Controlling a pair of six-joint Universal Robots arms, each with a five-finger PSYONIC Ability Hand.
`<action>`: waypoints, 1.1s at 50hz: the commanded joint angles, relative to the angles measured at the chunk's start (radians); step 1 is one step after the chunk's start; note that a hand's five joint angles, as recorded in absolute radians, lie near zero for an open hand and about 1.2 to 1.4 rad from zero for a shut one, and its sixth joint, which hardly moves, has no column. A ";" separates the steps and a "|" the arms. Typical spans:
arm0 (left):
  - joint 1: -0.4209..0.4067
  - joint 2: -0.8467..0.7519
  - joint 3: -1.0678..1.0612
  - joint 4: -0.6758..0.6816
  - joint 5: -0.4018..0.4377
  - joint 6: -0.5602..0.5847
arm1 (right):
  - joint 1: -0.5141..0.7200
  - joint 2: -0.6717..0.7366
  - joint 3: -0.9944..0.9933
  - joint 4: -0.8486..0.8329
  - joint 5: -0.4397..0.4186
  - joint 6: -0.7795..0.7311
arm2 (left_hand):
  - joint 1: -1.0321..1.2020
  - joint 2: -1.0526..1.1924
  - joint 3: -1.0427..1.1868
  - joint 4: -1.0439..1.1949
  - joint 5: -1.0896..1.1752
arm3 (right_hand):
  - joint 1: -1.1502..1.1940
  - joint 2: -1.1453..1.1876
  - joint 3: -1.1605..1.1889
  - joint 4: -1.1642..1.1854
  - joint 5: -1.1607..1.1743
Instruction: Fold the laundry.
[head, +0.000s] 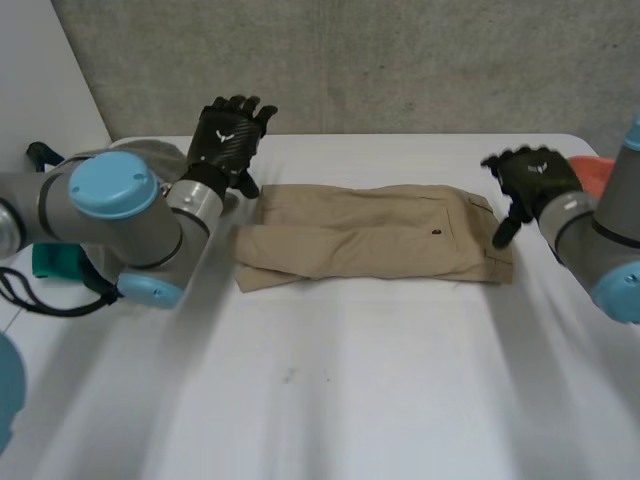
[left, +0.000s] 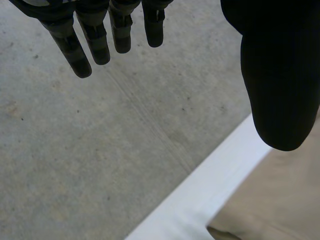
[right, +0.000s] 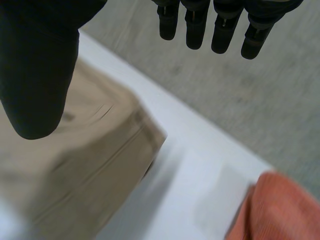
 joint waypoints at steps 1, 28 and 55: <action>-0.002 0.079 -0.150 0.000 0.000 -0.003 | -0.022 0.046 0.067 0.050 -0.035 0.002 | -0.017 -0.033 -0.039 -0.029 -0.049 | 0.026 0.036 0.037 0.036 0.033; -0.011 0.298 -0.345 -0.011 -0.002 -0.016 | -0.177 -0.014 0.119 -0.151 0.071 -0.663 | -0.017 -0.033 -0.039 -0.029 -0.049 | 1.167 1.177 1.178 1.177 1.174; -0.040 0.321 -0.296 -0.002 -0.005 -0.103 | 0.277 0.008 0.254 -0.404 -0.443 -0.672 | -0.017 -0.033 -0.039 -0.029 -0.049 | 0.006 0.016 0.016 0.016 0.013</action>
